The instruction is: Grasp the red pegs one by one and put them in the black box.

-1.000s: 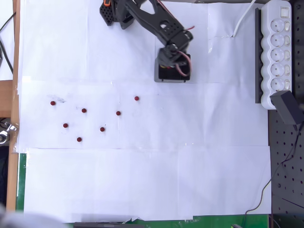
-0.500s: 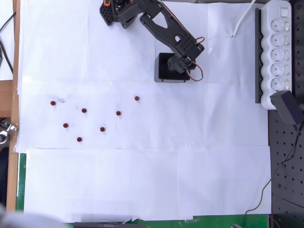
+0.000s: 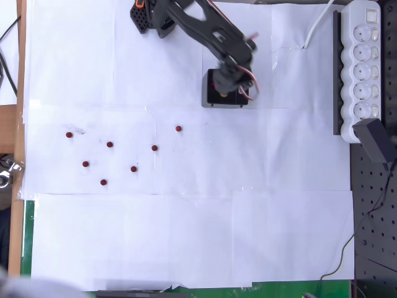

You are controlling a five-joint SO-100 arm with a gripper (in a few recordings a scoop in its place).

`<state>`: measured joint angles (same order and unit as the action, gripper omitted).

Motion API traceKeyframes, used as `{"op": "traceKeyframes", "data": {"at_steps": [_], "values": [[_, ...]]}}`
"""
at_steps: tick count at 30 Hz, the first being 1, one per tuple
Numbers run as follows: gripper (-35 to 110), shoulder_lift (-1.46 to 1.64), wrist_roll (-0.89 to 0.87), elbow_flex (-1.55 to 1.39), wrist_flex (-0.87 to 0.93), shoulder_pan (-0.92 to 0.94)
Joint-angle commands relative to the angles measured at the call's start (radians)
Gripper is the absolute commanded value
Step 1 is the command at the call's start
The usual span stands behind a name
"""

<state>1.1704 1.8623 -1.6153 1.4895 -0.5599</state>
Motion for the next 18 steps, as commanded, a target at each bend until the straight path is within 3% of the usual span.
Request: {"op": "traceKeyframes", "data": {"at_steps": [1, 5, 12, 18], "values": [[14, -0.216, -0.181, 0.301, -0.198, 0.19], [14, -0.255, -0.348, 0.575, -0.399, 0.336], [14, -0.25, -0.434, 0.867, -0.738, 0.374], [14, -0.238, -0.465, 1.137, -1.16, 0.388]]}}
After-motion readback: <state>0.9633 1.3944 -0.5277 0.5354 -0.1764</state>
